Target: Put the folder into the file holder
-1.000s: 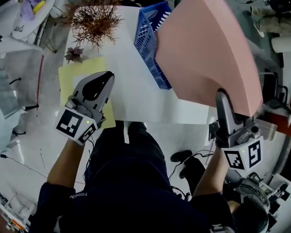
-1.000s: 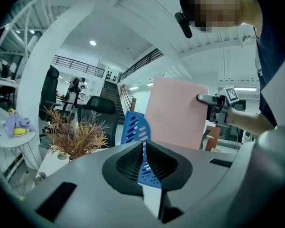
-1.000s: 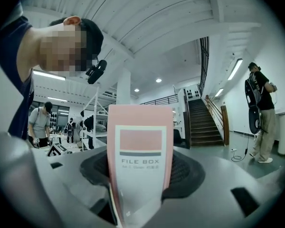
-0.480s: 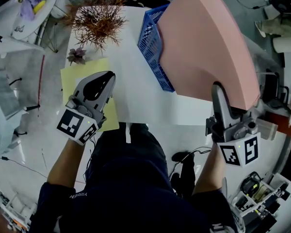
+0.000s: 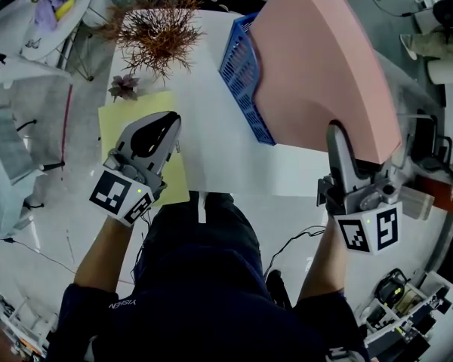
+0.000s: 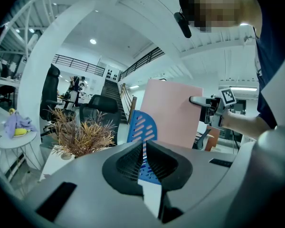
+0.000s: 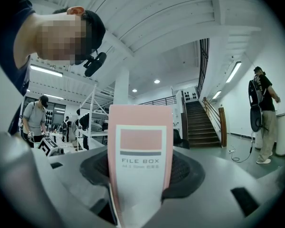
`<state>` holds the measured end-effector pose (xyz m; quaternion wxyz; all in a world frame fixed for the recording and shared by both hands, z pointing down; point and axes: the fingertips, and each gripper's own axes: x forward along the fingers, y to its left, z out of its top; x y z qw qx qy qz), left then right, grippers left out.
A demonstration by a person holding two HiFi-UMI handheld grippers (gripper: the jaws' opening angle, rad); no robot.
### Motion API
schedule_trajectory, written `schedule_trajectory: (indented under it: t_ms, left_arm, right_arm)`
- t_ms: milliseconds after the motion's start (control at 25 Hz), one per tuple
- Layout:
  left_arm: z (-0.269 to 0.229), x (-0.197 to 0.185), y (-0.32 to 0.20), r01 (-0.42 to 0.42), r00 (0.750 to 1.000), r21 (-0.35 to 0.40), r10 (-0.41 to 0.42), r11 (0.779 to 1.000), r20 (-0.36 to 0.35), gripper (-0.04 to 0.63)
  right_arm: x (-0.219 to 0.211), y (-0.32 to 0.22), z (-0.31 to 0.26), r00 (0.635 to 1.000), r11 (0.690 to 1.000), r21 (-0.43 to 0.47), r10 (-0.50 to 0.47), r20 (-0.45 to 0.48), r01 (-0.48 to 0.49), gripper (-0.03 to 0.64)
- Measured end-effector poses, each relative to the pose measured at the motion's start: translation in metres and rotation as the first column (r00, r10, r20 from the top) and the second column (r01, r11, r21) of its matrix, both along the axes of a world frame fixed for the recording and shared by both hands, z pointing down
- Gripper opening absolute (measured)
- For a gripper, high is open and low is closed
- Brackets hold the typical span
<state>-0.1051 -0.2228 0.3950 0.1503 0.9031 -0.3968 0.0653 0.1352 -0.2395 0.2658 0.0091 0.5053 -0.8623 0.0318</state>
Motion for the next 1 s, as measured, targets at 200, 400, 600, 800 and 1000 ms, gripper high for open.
schedule_trajectory:
  t_ms: [200, 400, 600, 800, 1000]
  left_arm:
    - [0.004, -0.002, 0.0, 0.003, 1.0, -0.009, -0.003, 1.0, 0.003, 0.043]
    - [0.005, -0.001, 0.003, 0.001, 1.0, -0.01, -0.001, 1.0, 0.007, 0.043]
    - [0.006, 0.002, 0.004, -0.004, 1.0, -0.014, 0.004, 1.0, 0.012, 0.043]
    - [0.009, 0.003, 0.005, -0.006, 1.0, -0.021, 0.006, 1.0, 0.021, 0.043]
    - [0.013, 0.004, 0.007, -0.007, 1.0, -0.028, 0.008, 1.0, 0.029, 0.043]
  right_arm:
    - [-0.002, -0.003, 0.004, 1.0, 1.0, 0.007, -0.001, 0.001, 0.001, 0.278]
    - [-0.003, -0.004, 0.004, 1.0, 1.0, 0.014, -0.007, -0.005, 0.007, 0.278]
    - [-0.004, -0.004, 0.011, 1.0, 1.0, 0.008, -0.01, -0.001, 0.01, 0.278]
    - [-0.006, -0.007, 0.026, 1.0, 1.0, -0.006, -0.011, -0.006, 0.011, 0.278]
    - [-0.007, -0.008, 0.04, 1.0, 1.0, -0.016, -0.006, -0.009, 0.005, 0.278]
